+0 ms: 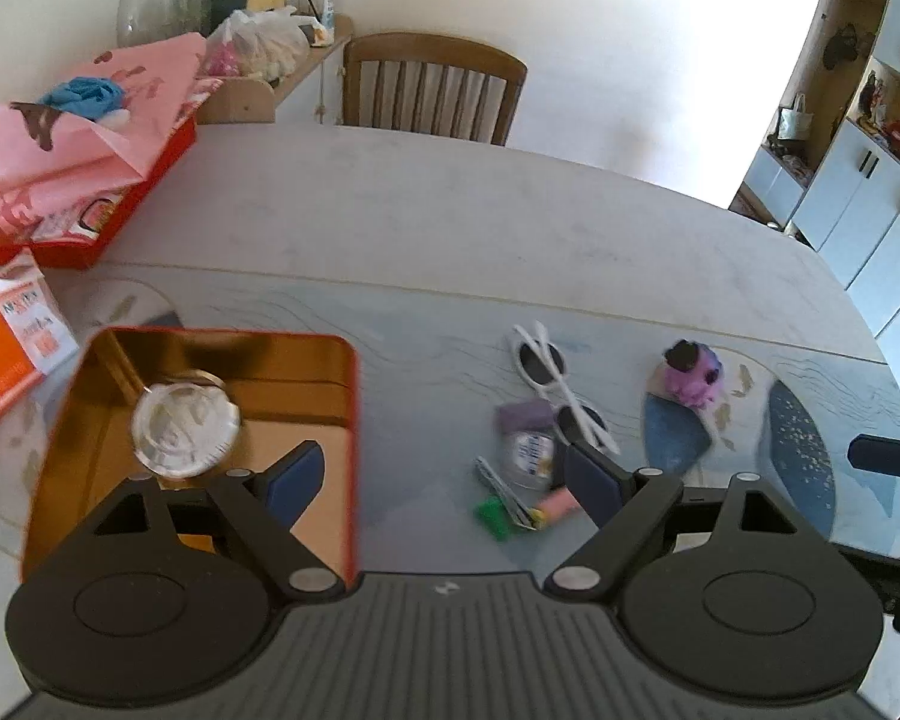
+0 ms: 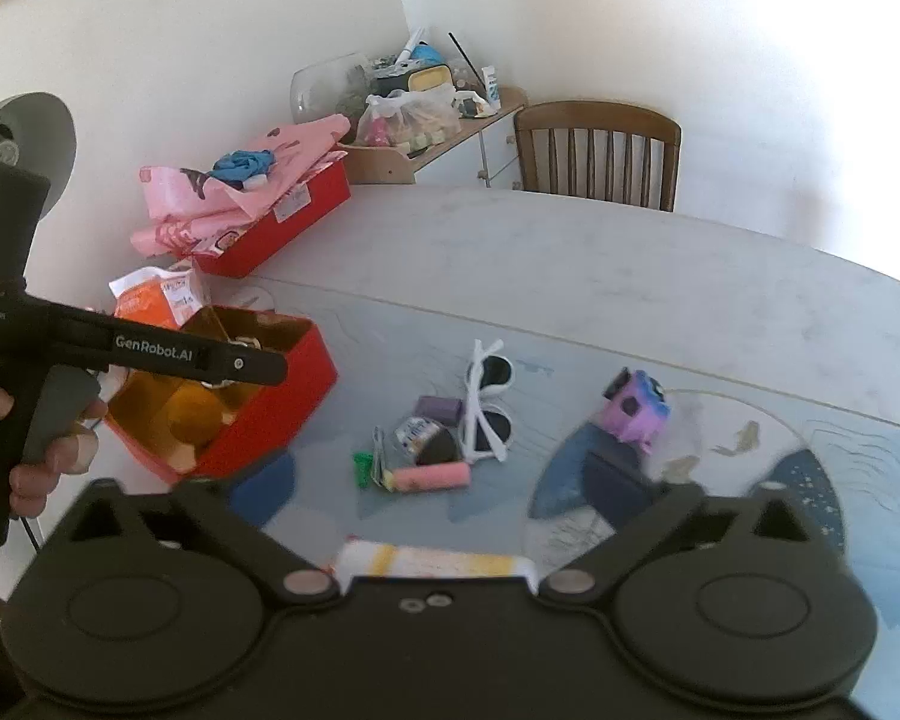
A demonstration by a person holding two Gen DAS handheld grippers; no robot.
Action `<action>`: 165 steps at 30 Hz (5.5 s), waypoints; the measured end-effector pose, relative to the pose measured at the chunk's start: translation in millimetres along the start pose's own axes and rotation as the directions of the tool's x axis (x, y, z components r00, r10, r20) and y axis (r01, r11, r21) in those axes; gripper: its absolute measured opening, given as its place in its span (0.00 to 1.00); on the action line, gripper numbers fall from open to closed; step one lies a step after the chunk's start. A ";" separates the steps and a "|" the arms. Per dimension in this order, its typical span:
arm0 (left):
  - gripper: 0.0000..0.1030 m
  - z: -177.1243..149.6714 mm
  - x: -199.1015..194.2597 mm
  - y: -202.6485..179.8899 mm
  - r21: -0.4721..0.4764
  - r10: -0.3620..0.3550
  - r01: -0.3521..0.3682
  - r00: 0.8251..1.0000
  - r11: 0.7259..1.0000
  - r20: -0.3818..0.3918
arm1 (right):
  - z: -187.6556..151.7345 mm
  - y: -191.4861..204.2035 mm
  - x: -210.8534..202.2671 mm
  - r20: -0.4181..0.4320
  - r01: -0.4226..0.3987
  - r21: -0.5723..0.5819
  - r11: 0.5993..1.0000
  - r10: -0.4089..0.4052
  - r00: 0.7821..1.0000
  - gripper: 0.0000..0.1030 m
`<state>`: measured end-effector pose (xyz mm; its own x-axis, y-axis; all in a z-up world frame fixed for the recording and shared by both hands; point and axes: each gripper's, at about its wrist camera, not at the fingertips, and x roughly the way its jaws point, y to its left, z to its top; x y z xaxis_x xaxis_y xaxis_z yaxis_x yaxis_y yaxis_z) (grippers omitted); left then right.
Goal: Organize rigid objects
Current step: 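Move the right tool to the white supplement bottle and grasp it, then grasp the red candy packet with the left tool while the right tool lifts the bottle, then lower the candy and bottle into the tin box and open both tools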
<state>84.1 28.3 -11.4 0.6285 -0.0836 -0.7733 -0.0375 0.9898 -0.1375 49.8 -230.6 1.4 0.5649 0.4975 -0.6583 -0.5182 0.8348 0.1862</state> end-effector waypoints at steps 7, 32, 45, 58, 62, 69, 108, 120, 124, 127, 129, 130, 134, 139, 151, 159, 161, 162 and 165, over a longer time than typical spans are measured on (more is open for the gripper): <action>0.85 -17.5 3.7 -37.9 0.015 -0.016 0.017 1.000 1.000 -0.016 | -21.4 -19.2 0.2 -0.050 -0.017 -0.109 0.994 0.012 0.999 1.00; 0.85 -68.0 18.7 -39.6 -0.062 0.082 -0.091 0.988 0.994 -0.133 | -53.2 15.0 55.0 -0.239 -0.245 -0.583 0.775 0.124 0.963 0.91; 0.85 -86.1 20.5 -34.9 -0.057 0.020 -0.029 0.988 0.998 -0.150 | -68.9 26.2 67.2 -0.267 -0.267 -0.750 0.606 0.093 0.959 0.44; 0.84 -89.2 44.9 -65.8 0.076 0.005 0.007 0.986 0.997 -0.166 | -45.0 -23.8 59.0 -0.275 -0.251 -0.461 0.851 0.131 0.952 0.43; 0.62 -91.7 55.6 -71.1 0.102 0.010 0.009 0.983 0.995 -0.182 | -42.8 -32.2 55.8 -0.271 -0.234 -0.395 0.888 0.131 0.954 0.42; 0.25 -92.8 59.6 -77.1 0.140 0.032 -0.007 0.985 0.990 -0.171 | -42.1 -32.0 53.6 -0.253 -0.212 -0.383 0.899 0.119 0.960 0.42; 0.19 -28.8 -22.9 99.3 -0.128 0.129 -0.132 0.991 0.983 -0.033 | 54.6 104.9 73.8 -0.053 -0.167 -0.275 0.947 0.158 0.986 0.42; 0.19 -5.1 2.3 151.2 -0.101 0.162 -0.166 0.986 0.981 -0.048 | 62.5 161.2 148.8 -0.102 -0.089 -0.315 0.945 0.060 0.993 0.42; 0.20 9.2 16.2 157.5 -0.071 0.165 -0.168 0.985 0.983 -0.042 | 61.3 176.7 167.7 -0.097 -0.037 -0.364 0.931 0.002 0.995 0.42; 0.20 18.7 26.5 159.6 -0.044 0.169 -0.170 0.985 0.984 -0.034 | 60.7 183.5 179.1 -0.109 -0.024 -0.384 0.923 -0.020 0.994 0.42; 0.20 23.3 33.3 161.5 -0.032 0.172 -0.173 0.985 0.984 -0.031 | 58.1 188.1 185.6 -0.116 -0.017 -0.410 0.912 -0.034 0.993 0.42; 0.20 24.7 36.6 162.0 -0.022 0.173 -0.174 0.984 0.985 -0.031 | 56.6 190.3 188.3 -0.117 -0.012 -0.423 0.906 -0.042 0.992 0.42; 0.20 28.0 48.9 166.2 -0.010 0.178 -0.178 0.983 0.984 -0.042 | 51.2 195.3 198.3 -0.114 0.020 -0.458 0.889 -0.082 0.990 0.42; 0.20 28.4 59.0 169.3 0.000 0.166 -0.166 0.985 0.986 -0.056 | 45.3 198.4 210.0 -0.121 0.043 -0.487 0.872 -0.117 0.986 0.42; 0.20 30.0 69.4 174.9 0.004 0.145 -0.145 0.987 0.989 -0.075 | 42.1 204.6 208.3 -0.166 0.008 -0.464 0.886 -0.096 0.981 0.50; 0.20 26.8 68.1 180.9 -0.013 0.135 -0.137 0.988 0.991 -0.079 | 44.2 192.2 188.1 -0.172 -0.054 -0.353 0.934 -0.008 0.985 0.59; 0.21 25.7 66.3 181.5 -0.018 0.133 -0.135 0.987 0.991 -0.084 | 46.2 187.3 183.6 -0.167 -0.063 -0.324 0.944 0.009 0.986 0.62; 0.22 24.9 65.8 181.9 -0.020 0.133 -0.136 0.987 0.991 -0.088 | 47.3 184.7 180.7 -0.165 -0.068 -0.307 0.949 0.017 0.986 0.62; 0.27 21.6 62.5 181.9 -0.026 0.129 -0.132 0.987 0.991 -0.097 | 51.0 176.6 171.9 -0.157 -0.087 -0.265 0.960 0.046 0.987 0.63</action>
<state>133.3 205.6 -71.4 0.5398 0.0339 -0.8411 -0.1405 0.9888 -0.0503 88.1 14.4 -41.7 0.4326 0.4925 -0.7552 -0.7168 0.6959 0.0432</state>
